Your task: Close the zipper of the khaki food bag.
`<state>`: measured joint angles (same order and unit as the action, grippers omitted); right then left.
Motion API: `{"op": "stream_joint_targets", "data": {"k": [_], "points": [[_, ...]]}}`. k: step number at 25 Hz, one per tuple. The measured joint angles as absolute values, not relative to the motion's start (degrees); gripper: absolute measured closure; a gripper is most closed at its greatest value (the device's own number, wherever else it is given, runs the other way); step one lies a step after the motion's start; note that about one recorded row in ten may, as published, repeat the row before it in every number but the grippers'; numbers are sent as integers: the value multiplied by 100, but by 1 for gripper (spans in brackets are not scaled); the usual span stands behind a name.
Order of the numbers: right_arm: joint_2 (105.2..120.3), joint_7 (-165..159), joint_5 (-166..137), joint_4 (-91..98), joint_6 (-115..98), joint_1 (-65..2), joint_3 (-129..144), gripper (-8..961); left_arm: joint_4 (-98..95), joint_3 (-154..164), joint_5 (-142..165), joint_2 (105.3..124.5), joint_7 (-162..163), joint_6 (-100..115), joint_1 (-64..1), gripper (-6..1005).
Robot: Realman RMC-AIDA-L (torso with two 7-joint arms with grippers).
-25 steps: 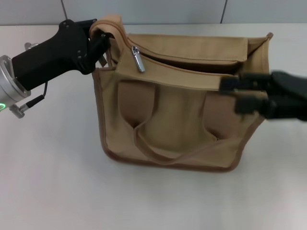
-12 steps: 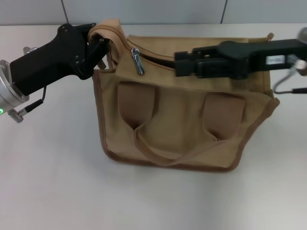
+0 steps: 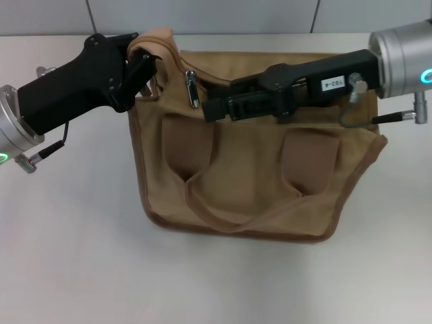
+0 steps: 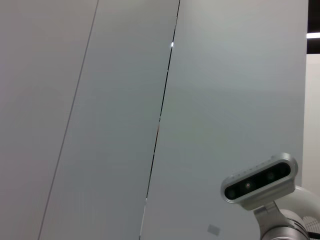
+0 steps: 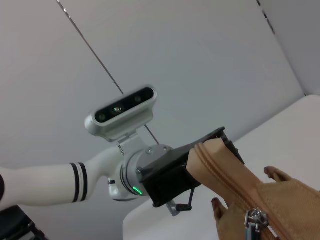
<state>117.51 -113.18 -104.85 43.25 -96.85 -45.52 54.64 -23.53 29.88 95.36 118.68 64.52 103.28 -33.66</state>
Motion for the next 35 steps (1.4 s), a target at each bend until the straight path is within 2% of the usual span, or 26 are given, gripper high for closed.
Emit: {"op": "stream_joint_targets", "data": {"k": [17, 35], "points": [[11879, -11848, -10479, 4549, -9110, -4671, 5883, 469, -2066, 2997, 9540, 11881, 6398, 10454, -3630, 993], [11944, -11852, -10339, 4559, -8793, -4457, 5978, 566, -1488, 2944, 9178, 11892, 6132, 10327, -3854, 989]]}}
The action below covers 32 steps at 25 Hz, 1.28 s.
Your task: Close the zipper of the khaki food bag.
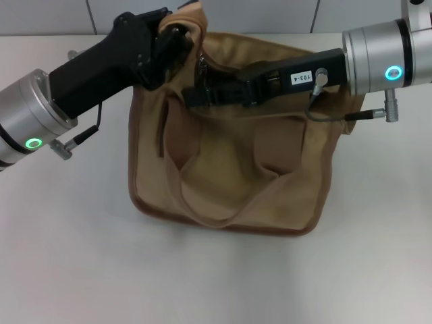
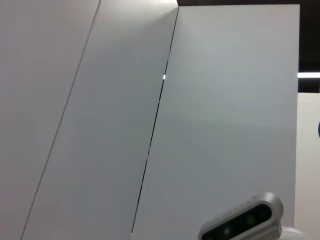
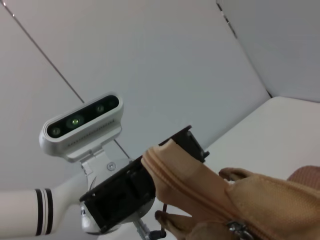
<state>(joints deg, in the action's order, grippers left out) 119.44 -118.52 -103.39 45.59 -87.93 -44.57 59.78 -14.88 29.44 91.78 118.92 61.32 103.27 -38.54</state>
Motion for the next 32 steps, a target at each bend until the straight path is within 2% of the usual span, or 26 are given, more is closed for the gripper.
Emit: {"op": "stream_joint_targets", "data": {"k": [2, 12, 20, 24, 28, 32], "points": [[11943, -11754, -10151, 4532, -8783, -4396, 5988, 585, -1494, 2942, 9150, 11881, 6147, 10344, -3805, 988], [11938, -11510, -9874, 4525, -8796, -4333, 6035, 932, -1491, 2977, 9151, 11877, 6129, 10364, -3701, 986], [11936, -11507, -9887, 4544, -8740, -4304, 6035, 952, -1499, 2944, 9156, 11867, 6134, 10415, -3644, 984], [11918, -11615, -9947, 4662, -8702, -4063, 5994, 955, -1503, 2876, 9084, 11860, 6177, 10413, -3606, 983], [11900, -11795, -10079, 5132, -8692, -3524, 5819, 954, -1544, 2836, 9028, 11839, 6296, 10379, -3564, 982], [11884, -12057, -10161, 5966, -8768, -2637, 5468, 955, -1633, 2654, 9028, 11824, 6342, 10373, -3515, 982]]}}
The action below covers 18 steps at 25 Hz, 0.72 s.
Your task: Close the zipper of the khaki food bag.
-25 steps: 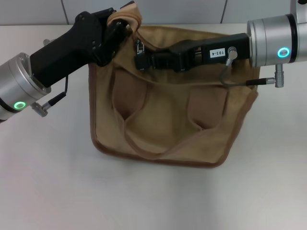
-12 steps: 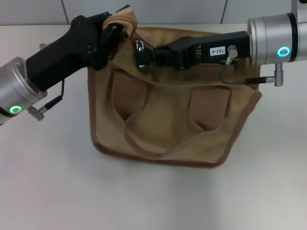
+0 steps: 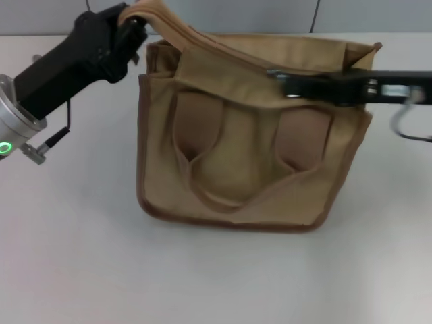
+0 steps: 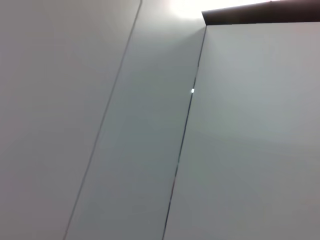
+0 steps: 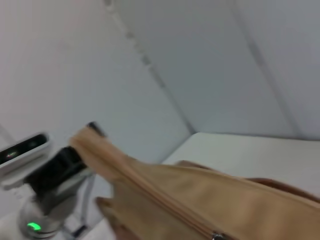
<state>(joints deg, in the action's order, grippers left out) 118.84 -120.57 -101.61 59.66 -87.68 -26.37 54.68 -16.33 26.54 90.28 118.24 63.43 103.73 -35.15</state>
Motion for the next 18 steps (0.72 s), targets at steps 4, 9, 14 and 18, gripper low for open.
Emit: {"op": "stream_joint_targets", "data": {"k": [4, 9, 14, 18], "points": [[11870, -12149, -10169, 6268, -8875, -2265, 5109, 955, -1738, 2604, 9027, 11821, 6430, 10369, -3483, 981], [11857, -12086, -10131, 6260, -9564, -2144, 4252, 926, -1776, 2585, 9023, 11821, 6455, 10363, -3472, 979], [11835, -11392, -9562, 5676, -10520, -2180, 3573, 889, -1782, 2576, 9007, 11820, 6461, 10275, -3473, 978], [11705, -10550, -9301, 5164, -11278, -2134, 3490, 859, -1784, 2566, 9007, 11823, 6467, 10206, -3474, 977]]}}
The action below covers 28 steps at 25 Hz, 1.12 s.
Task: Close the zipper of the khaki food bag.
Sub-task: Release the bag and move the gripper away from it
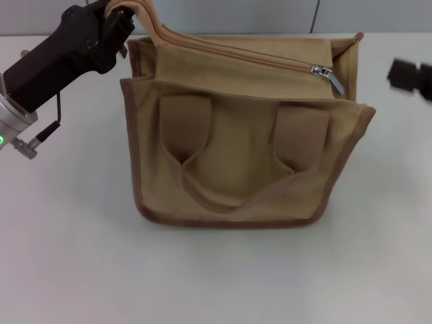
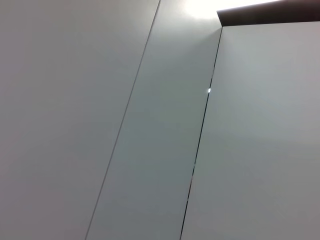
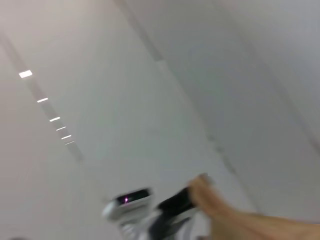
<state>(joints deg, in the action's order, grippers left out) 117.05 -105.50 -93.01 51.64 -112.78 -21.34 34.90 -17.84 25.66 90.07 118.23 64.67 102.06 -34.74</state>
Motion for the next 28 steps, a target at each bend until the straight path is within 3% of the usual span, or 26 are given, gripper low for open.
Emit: {"op": "stream_joint_targets", "data": {"k": [2, 7, 17, 22, 28], "points": [[11604, -9622, -9380, 4696, -11894, -2121, 3499, 816, -1784, 2559, 9005, 11830, 6488, 10162, -3471, 977], [11539, -8320, -10061, 4044, -12341, -2109, 3527, 638, -1769, 2557, 8919, 11831, 6567, 10130, -3463, 976], [11794, -6341, -11864, 3387, -11399, -2068, 3531, 216, -1794, 2586, 8877, 11803, 6905, 10062, -3427, 973], [11829, -6250, -11960, 3340, -11303, -2097, 3529, 127, -1829, 2614, 8905, 11796, 6990, 10009, -3393, 972], [11830, -6232, -11964, 3331, -11298, -2114, 3497, 128, -1839, 2577, 8872, 11823, 6967, 9981, -3220, 971]]}}
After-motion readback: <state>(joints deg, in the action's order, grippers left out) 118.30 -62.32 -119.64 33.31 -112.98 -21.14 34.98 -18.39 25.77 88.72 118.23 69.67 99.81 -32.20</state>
